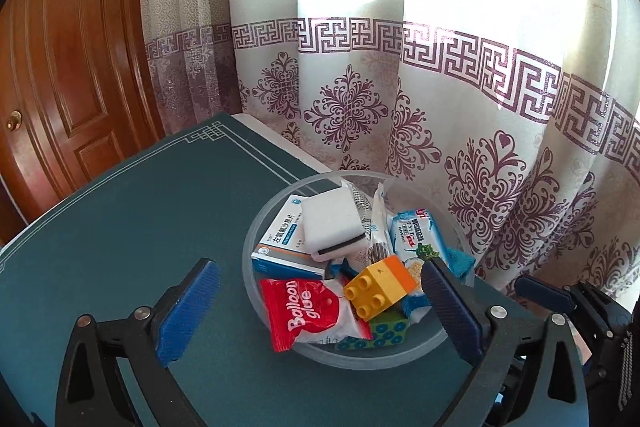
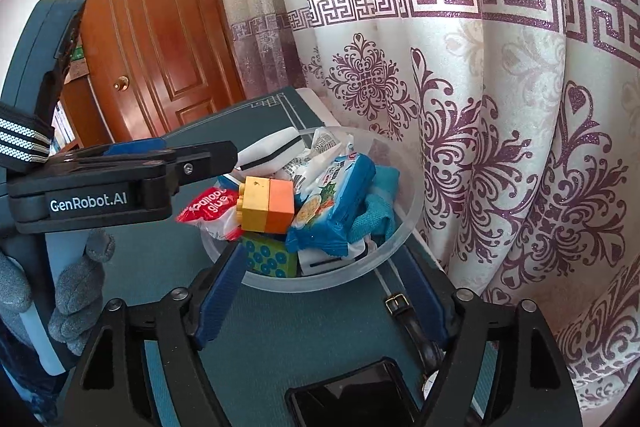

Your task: Organize objects

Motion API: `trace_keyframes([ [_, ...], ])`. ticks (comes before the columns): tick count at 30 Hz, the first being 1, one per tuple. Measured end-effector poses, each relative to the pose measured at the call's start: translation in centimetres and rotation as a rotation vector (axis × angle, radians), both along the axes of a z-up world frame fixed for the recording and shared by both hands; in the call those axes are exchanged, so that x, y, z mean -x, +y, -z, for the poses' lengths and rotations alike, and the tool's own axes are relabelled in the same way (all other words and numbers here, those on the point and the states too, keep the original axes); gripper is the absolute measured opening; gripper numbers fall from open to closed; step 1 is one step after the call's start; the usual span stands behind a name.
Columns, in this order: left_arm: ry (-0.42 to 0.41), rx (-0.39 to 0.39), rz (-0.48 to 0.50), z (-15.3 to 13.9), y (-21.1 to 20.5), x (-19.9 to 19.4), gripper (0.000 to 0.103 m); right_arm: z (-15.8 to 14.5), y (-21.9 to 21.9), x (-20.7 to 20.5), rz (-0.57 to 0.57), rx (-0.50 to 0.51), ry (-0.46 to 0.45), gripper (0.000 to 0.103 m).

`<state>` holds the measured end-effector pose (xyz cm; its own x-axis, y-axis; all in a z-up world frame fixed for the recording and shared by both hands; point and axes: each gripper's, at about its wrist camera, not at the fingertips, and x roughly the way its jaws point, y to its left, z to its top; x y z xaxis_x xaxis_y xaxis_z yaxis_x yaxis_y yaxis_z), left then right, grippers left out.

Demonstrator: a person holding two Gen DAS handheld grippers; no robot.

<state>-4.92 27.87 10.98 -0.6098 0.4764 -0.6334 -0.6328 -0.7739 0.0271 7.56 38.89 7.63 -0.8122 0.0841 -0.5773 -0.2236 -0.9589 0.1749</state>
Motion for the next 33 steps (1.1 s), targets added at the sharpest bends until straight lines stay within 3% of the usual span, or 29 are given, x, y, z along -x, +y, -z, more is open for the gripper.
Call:
trace_keyframes([
  [12,0.100,0.089,-0.217,0.1,-2.6,-2.7,0.103,-0.2,0.4,-0.4,0.042,-0.047,-0.041,0.092],
  [21,0.110,0.092,-0.250,0.3,-3.2,-4.6,0.103,-0.9,-0.1,-0.7,0.038,-0.108,-0.043,0.097],
  [33,0.039,0.117,-0.263,1.9,-4.3,-4.3,0.103,-0.4,-0.9,-0.2,0.011,-0.148,-0.084,0.099],
])
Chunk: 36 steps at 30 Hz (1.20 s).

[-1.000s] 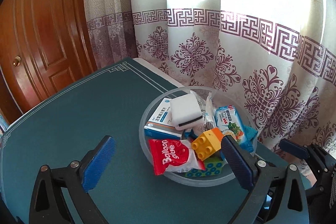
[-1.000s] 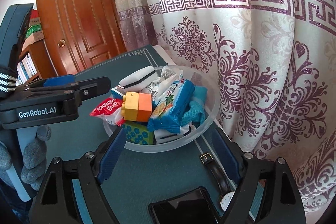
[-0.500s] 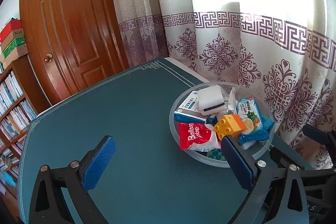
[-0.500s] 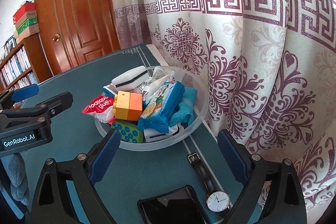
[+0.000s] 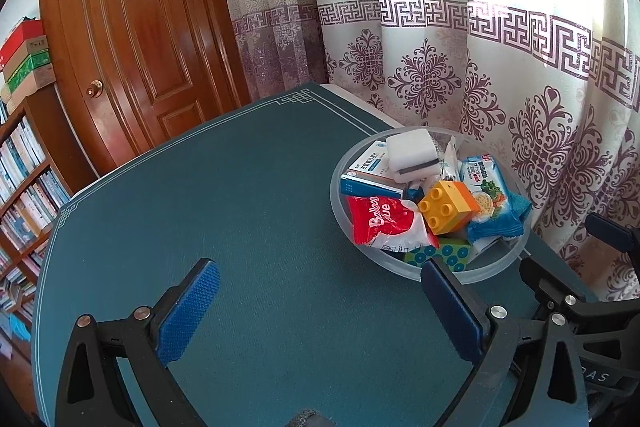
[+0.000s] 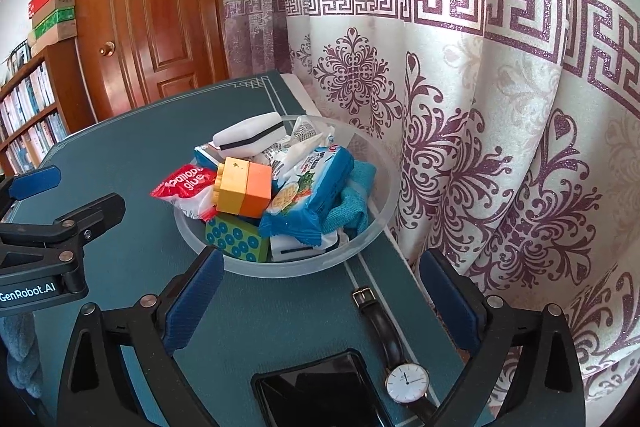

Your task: Organize objects

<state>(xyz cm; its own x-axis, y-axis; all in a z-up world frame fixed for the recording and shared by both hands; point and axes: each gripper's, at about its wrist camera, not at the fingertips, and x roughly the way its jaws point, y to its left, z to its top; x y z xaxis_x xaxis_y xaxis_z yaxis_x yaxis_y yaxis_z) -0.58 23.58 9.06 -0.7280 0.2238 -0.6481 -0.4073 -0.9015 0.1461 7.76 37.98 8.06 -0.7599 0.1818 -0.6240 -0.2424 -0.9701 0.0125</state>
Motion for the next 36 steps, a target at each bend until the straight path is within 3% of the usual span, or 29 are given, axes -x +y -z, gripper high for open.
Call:
trace_keyframes([
  [36,-0.027,0.045,0.041,1.2,1.2,0.0,0.103,0.9,0.9,0.9,0.039,-0.050,-0.053,0.100],
])
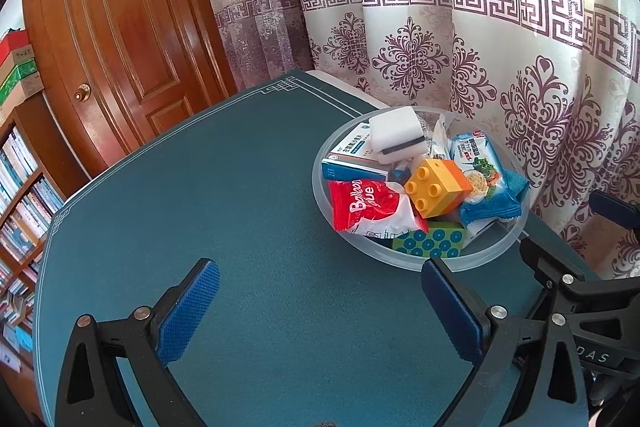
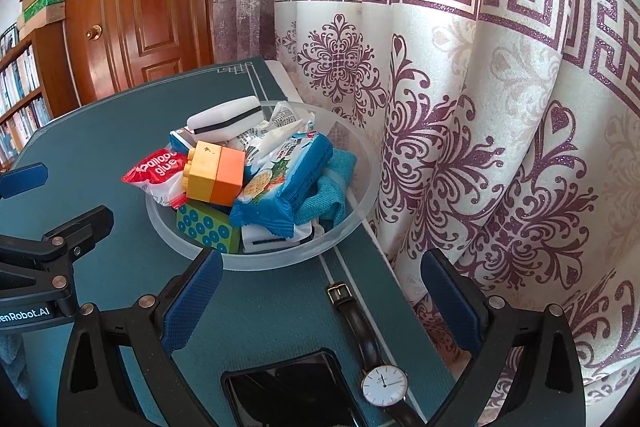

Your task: Organize objects

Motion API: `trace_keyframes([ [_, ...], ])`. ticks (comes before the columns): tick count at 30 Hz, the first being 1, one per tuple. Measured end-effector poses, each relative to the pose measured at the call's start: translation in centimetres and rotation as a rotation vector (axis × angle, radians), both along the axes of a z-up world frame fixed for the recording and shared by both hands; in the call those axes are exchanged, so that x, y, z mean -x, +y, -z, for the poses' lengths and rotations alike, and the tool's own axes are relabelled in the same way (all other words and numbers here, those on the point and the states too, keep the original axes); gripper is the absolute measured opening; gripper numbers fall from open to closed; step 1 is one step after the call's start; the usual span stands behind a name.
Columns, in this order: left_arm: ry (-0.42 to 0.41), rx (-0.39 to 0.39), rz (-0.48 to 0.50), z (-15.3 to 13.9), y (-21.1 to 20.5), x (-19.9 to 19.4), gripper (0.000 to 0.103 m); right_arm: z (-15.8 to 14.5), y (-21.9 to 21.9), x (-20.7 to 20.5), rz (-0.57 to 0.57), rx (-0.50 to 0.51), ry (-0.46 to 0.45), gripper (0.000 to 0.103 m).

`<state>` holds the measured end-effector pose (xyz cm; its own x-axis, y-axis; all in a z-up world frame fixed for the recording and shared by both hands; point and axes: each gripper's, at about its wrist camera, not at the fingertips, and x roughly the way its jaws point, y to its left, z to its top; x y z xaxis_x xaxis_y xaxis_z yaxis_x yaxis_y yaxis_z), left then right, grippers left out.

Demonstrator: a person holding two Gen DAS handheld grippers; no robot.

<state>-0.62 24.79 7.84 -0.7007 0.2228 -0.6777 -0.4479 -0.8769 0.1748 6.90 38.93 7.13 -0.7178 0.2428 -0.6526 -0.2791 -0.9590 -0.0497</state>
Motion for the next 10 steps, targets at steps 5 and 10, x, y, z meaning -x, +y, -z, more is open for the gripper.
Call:
trace_keyframes([
  [5,0.003,0.004,0.006,0.10,0.18,-0.13,0.103,0.06,-0.07,-0.04,-0.003,-0.001,-0.002,0.100],
  [10,0.002,0.003,-0.001,0.08,0.03,-0.08,0.103,0.06,-0.13,-0.06,-0.002,-0.002,-0.002,0.100],
])
